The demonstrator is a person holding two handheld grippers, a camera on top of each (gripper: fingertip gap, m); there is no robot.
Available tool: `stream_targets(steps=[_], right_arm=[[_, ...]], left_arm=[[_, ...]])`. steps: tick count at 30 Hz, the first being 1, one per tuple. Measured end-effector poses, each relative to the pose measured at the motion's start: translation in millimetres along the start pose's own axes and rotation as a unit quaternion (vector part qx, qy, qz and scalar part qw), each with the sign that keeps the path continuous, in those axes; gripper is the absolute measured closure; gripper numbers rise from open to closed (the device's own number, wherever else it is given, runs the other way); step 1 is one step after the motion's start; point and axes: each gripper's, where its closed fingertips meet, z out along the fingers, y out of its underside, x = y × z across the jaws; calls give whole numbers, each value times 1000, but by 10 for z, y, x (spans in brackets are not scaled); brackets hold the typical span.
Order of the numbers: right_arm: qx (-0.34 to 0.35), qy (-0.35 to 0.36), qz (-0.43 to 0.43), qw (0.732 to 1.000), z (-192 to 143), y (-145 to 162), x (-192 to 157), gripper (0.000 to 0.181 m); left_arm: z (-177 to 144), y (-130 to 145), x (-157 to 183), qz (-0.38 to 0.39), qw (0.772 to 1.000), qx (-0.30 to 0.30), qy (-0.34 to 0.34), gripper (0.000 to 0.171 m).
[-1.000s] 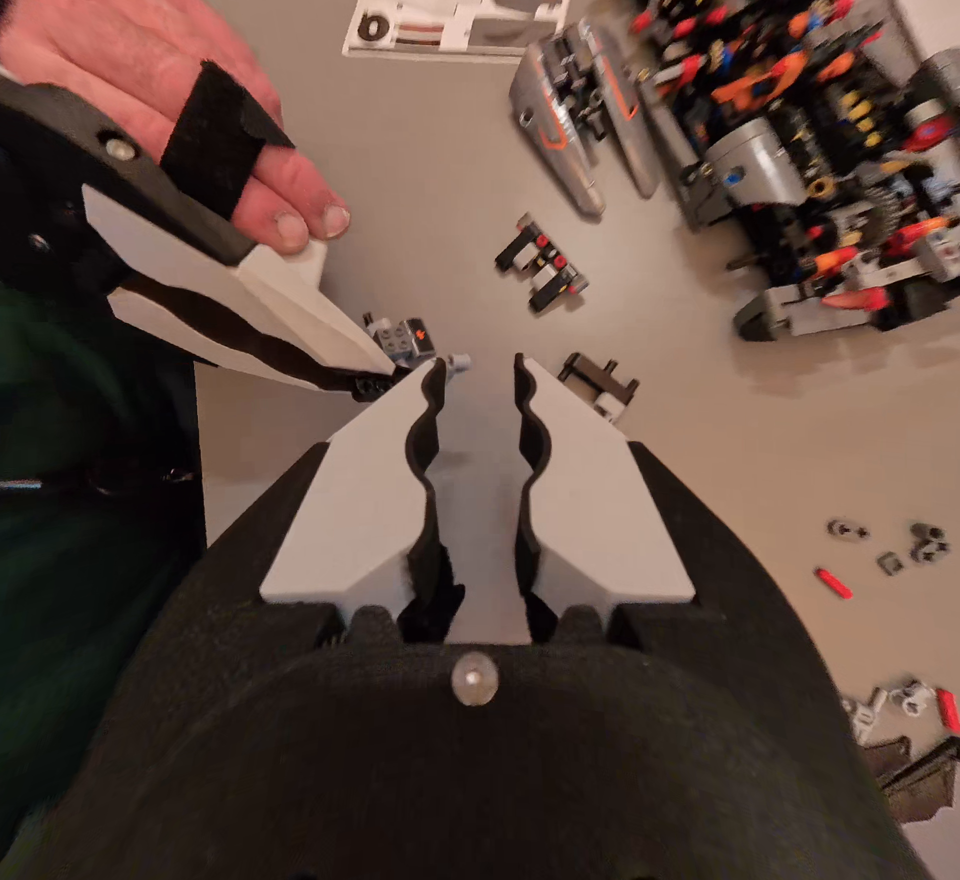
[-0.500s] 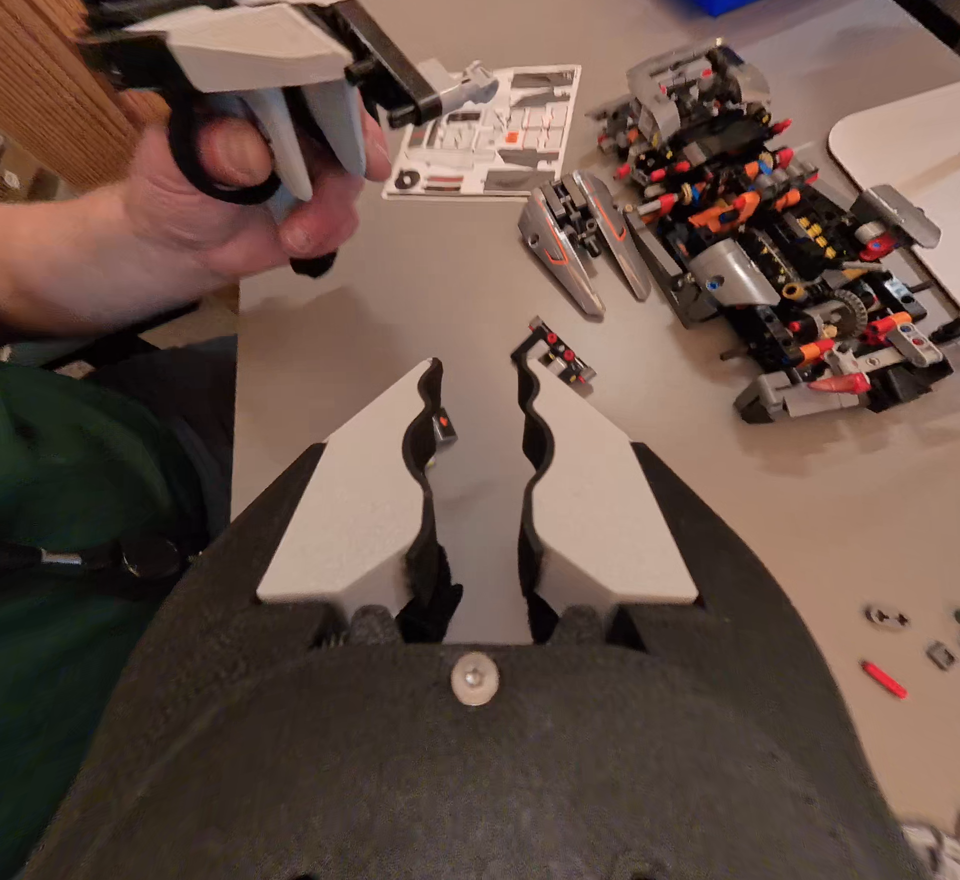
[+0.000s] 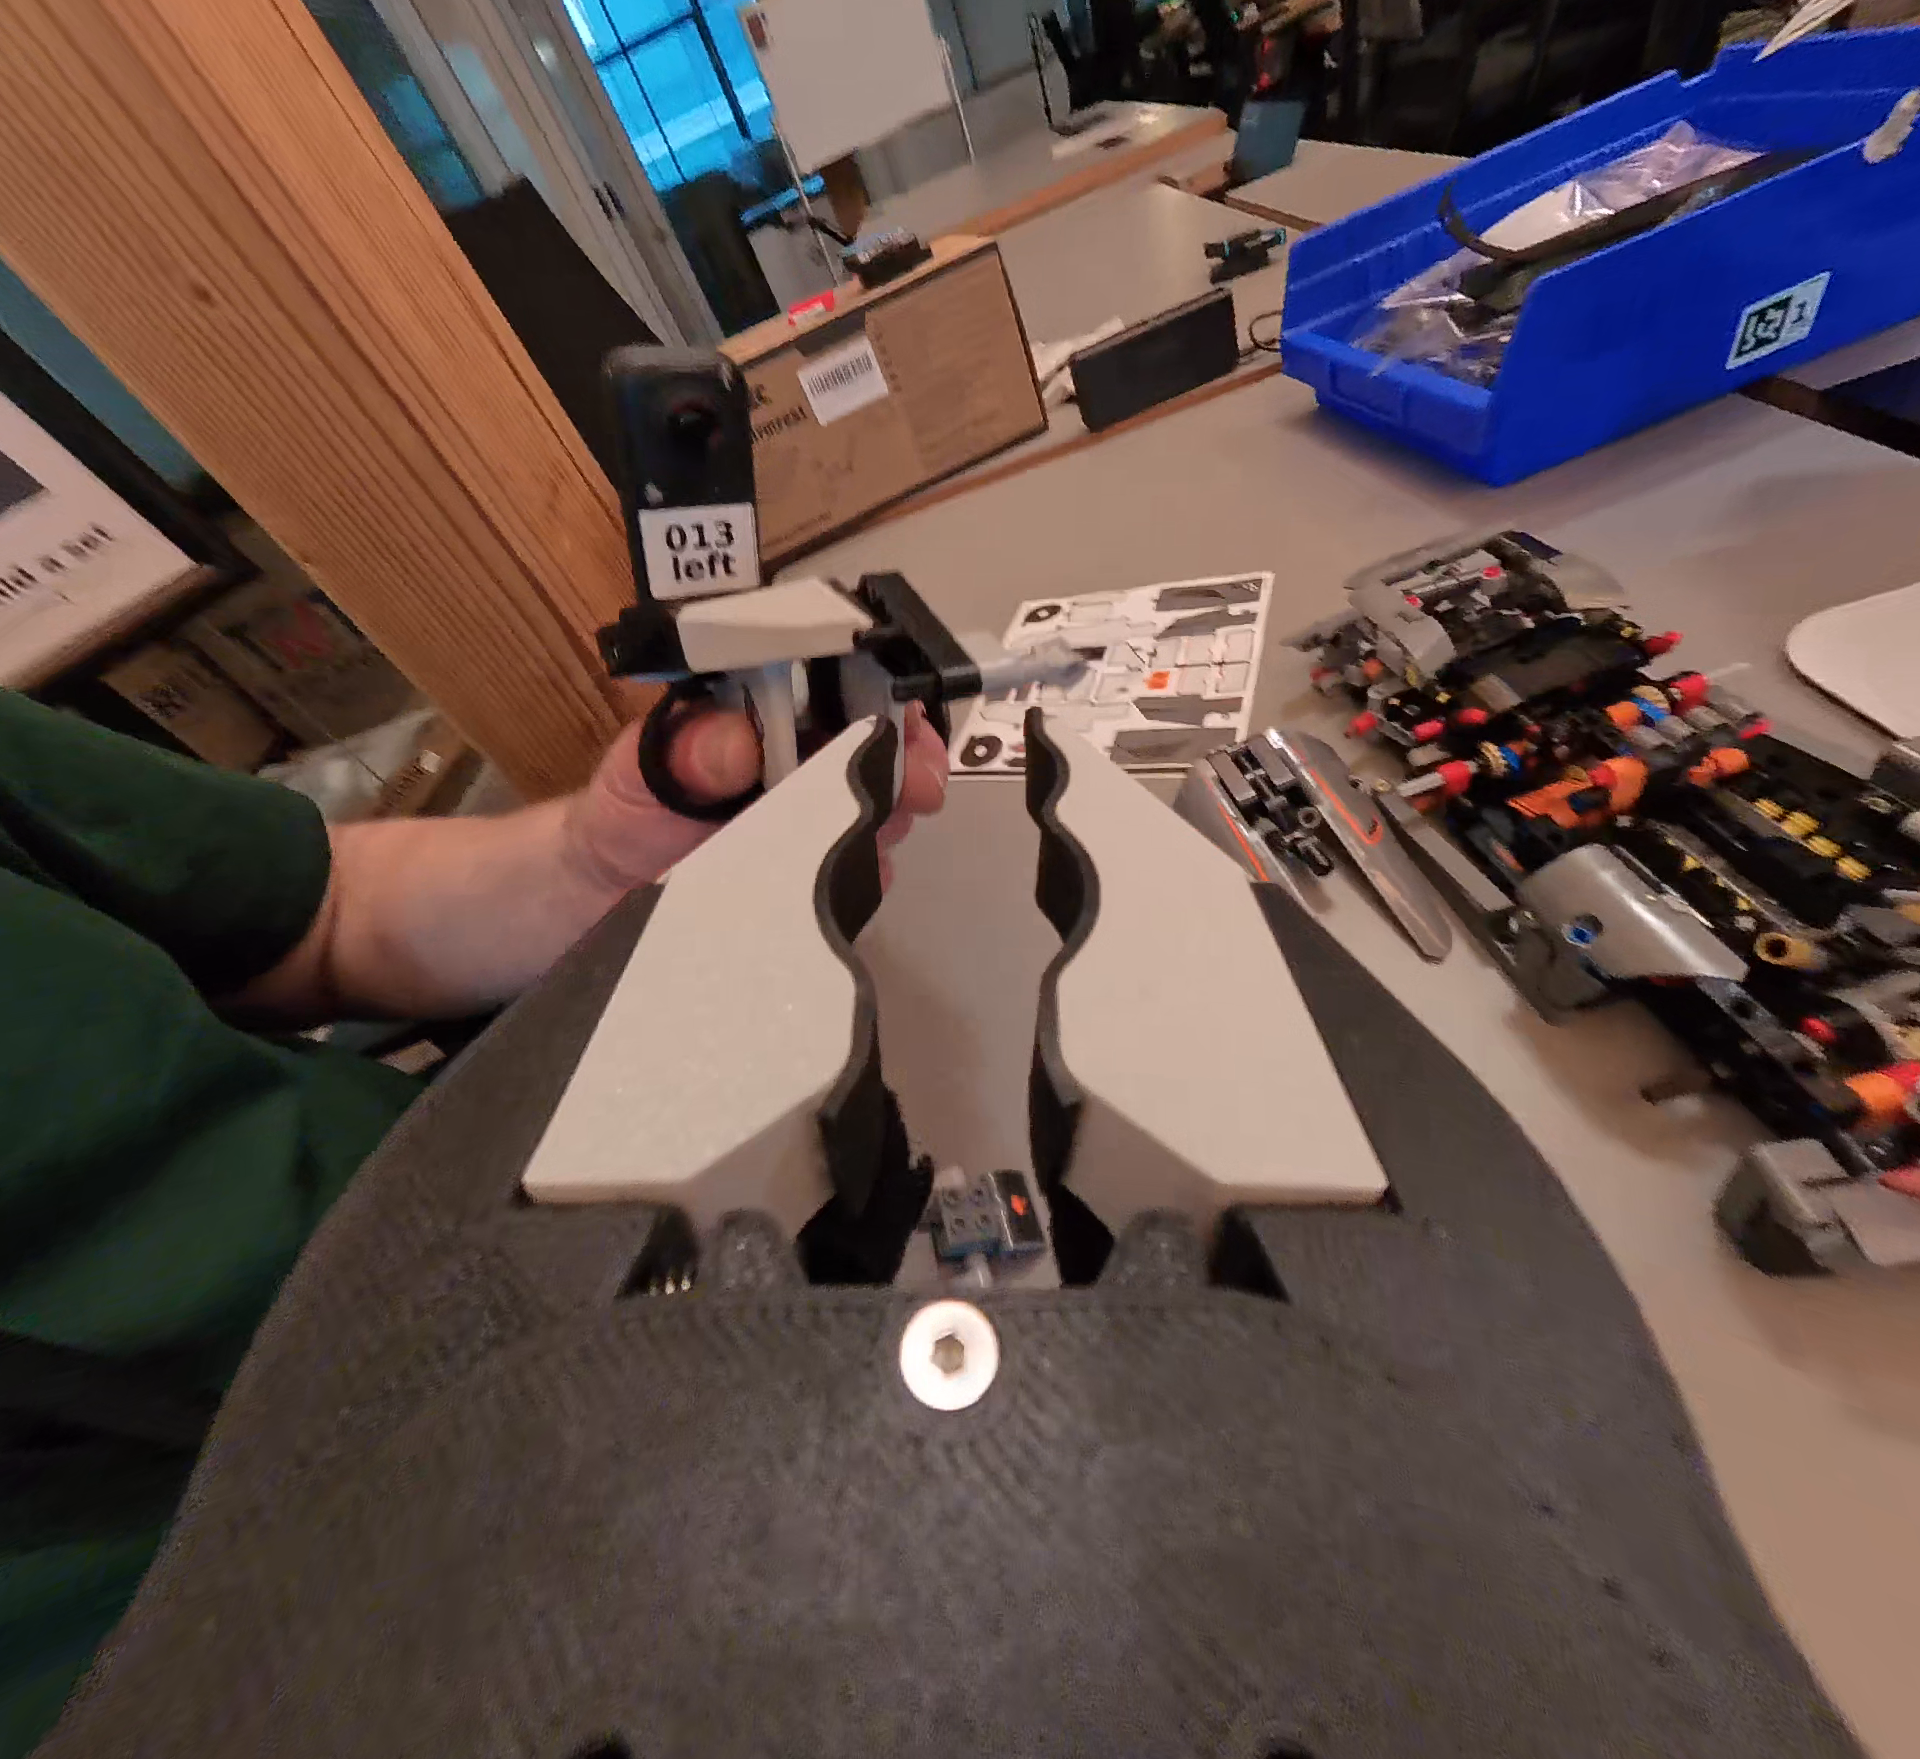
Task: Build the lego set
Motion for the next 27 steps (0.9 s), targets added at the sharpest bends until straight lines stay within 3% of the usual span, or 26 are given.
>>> stream_targets(steps=[7, 13, 22, 27], right_arm=[[36, -30, 11, 999, 13, -73, -47, 176], [50, -39, 12, 998, 8, -109, -71, 181], [55, -54, 18, 997, -32, -137, -71, 136], [78, -81, 2, 994, -18, -206, -156, 131]], left_arm=[[13, 29, 43, 3, 1000, 5, 4, 166], [12, -1, 73, 10, 1000, 15, 13, 166], [12, -38, 142, 59, 998, 13, 13, 166], [57, -4, 237, 64, 997, 5, 33, 166]])
